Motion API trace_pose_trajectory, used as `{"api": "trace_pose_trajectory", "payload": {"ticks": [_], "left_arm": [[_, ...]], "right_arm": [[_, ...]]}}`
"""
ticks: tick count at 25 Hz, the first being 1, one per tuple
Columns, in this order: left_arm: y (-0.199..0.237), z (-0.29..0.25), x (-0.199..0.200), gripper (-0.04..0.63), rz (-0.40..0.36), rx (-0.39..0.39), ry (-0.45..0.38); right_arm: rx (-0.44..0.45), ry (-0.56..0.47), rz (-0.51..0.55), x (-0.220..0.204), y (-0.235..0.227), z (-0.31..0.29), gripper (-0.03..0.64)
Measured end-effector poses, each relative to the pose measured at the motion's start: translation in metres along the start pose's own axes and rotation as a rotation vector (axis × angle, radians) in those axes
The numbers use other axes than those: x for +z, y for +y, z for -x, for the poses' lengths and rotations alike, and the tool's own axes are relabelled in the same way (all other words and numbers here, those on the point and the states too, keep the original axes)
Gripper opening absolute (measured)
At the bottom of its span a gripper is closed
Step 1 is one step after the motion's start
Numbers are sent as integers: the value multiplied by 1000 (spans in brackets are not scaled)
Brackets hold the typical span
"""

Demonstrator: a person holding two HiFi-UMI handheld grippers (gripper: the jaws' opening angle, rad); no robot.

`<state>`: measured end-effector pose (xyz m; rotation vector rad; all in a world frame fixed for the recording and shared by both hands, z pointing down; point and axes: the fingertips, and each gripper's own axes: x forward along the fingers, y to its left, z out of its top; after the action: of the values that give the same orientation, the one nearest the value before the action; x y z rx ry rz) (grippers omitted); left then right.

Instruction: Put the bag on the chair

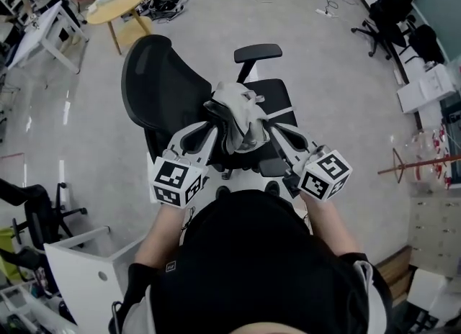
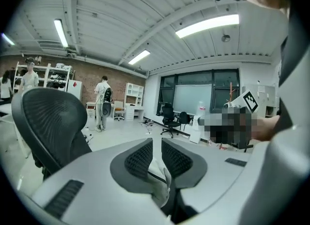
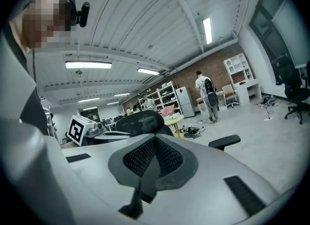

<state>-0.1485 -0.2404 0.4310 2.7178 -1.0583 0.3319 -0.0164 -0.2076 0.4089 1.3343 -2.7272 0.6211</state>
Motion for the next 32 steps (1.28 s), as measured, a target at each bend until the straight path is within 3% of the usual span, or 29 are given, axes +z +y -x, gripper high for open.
{"api": "trace_pose_trajectory", "payload": {"ticks": [4, 9, 13, 16, 23, 32], "left_arm": [[-6, -1, 23, 64, -37, 38, -28], [-24, -18, 42, 57, -12, 98, -56], [-45, -31, 55, 55, 1, 135, -71], [-65, -40, 61, 54, 12, 166, -73], [-78, -50, 84, 51, 16, 262, -84], [-114, -44, 121, 43, 2, 181, -251]], "right_arm": [[31, -19, 82, 21, -13, 6, 29], [44, -41, 177, 48, -38, 29, 29], [147, -101, 135, 70, -54, 52, 29], [162, -125, 133, 79, -71, 69, 29], [144, -117, 371, 97, -85, 87, 29], [198, -250, 317, 119, -81, 99, 29]]}}
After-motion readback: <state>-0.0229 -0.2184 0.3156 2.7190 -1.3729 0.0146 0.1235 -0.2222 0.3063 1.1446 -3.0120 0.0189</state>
